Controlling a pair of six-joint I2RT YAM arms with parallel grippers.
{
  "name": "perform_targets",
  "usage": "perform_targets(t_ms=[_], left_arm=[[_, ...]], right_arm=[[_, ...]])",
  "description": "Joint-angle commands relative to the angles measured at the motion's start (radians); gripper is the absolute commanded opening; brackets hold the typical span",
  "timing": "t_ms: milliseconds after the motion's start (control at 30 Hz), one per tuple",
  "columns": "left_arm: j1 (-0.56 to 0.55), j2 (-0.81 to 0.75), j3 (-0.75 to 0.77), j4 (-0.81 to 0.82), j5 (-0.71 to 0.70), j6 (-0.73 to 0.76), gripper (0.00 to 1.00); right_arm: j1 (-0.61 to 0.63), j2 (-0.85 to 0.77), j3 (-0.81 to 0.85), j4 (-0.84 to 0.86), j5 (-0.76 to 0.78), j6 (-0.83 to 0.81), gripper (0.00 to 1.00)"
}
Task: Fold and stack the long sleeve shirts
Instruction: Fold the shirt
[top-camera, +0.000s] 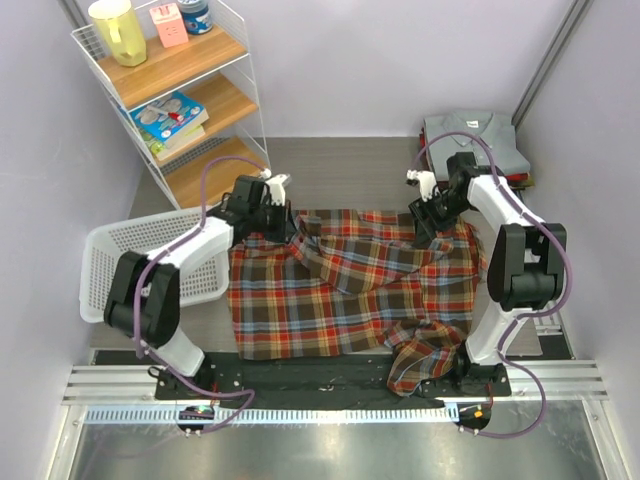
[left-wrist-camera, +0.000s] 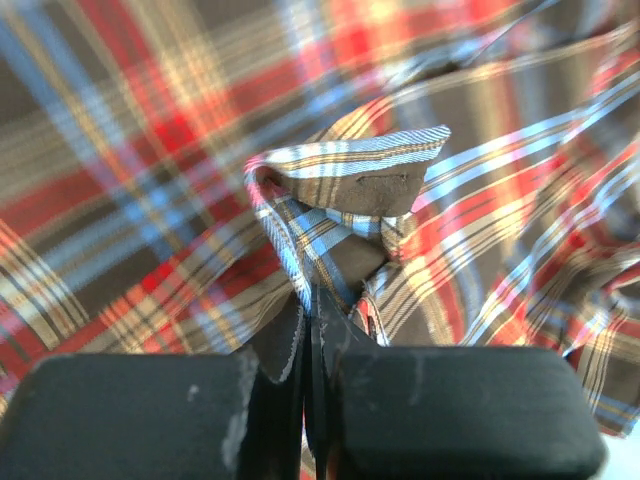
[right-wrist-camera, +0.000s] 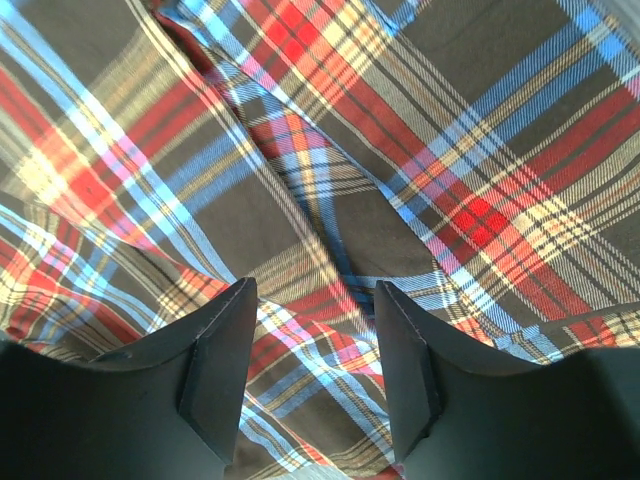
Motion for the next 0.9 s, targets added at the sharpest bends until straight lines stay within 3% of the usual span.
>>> perform_targets(t_ms=[0, 233, 267, 400, 567, 733, 867], left_arm=[[0.022, -0.109, -0.047, 0.186, 0.011, -0.003, 0.0], [0.111, -0.039, -0.043, 0.127, -0.101, 0.023, 0.01], [0.113, -0.033, -0.04, 0.101, -0.118, 0.033, 0.04], [0.131, -0.034, 0.002, -0.013, -0.143, 0.081, 0.42], [0.131, -0.132, 0.043, -0.117, -0.172, 0.237, 0.58], [0.082, -0.114, 0.1, -0.252, -0.186, 0.354, 0.58], [0.036, 0.034, 0.176, -0.315, -0.267, 0.36, 0.56]], right_arm=[[-0.003, 0.013, 0.038, -0.006, 0.038, -0.002, 0.55], [-0.049, 0.015, 0.073, 0.004, 0.067, 0.009, 0.52], [-0.049, 0.009, 0.076, 0.005, 0.077, 0.009, 0.51], [-0.049, -0.01, 0.07, 0.014, 0.12, 0.008, 0.47], [-0.049, -0.044, 0.032, 0.039, 0.162, 0.003, 0.44], [-0.04, -0.034, 0.0, 0.066, 0.183, 0.031, 0.42], [-0.037, 0.001, -0.034, 0.109, 0.226, 0.031, 0.4]])
